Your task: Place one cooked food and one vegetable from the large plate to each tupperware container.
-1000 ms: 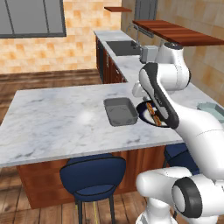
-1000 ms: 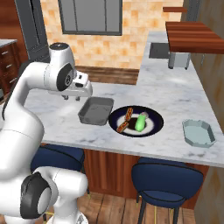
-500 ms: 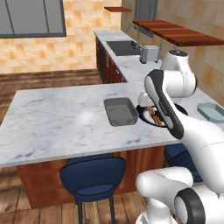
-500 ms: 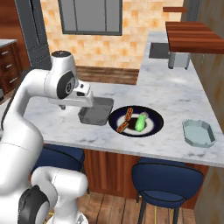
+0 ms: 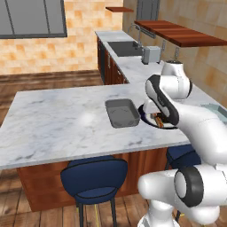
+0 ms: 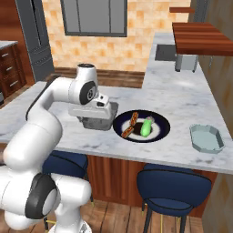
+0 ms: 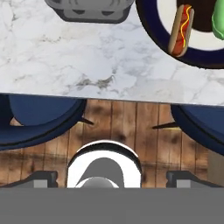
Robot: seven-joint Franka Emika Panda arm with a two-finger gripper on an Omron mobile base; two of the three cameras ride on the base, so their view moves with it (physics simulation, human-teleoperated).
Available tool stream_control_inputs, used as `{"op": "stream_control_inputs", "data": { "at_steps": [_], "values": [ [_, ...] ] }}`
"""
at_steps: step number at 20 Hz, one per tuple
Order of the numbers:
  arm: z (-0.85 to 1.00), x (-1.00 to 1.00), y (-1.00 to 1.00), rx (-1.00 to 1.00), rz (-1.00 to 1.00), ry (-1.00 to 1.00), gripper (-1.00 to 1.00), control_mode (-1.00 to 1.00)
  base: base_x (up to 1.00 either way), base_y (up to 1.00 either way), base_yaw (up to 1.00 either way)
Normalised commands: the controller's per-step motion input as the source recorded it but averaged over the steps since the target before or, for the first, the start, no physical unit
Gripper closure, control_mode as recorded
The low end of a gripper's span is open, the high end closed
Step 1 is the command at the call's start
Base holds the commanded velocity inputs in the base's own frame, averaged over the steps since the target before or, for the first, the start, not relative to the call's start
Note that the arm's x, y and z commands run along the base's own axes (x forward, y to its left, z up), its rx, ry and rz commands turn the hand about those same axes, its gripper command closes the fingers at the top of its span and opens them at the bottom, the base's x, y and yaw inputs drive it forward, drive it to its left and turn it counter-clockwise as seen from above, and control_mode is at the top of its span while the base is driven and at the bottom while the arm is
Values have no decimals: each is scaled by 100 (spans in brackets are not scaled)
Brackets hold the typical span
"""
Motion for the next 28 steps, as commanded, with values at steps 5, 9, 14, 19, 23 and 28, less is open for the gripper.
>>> {"op": "stream_control_inputs", "data": {
  "at_steps": [5, 9, 14, 19, 23, 28],
  "values": [
    [-45, 41, -59, 0, 0, 4, -100, -100, 0, 0, 0],
    [-52, 42, -53, 3, 0, 0, -100, -100, 0, 0, 0],
    [-38, 60, -38, 3, -1, 5, -100, -100, 0, 0, 0],
    [-28, 50, -23, 2, 0, 5, -100, -100, 0, 0, 0],
    [-38, 36, -15, 7, 0, -5, -100, -100, 0, 0, 0],
    [-36, 49, 0, 1, 0, 0, -100, -100, 0, 0, 0]
  ]
}}
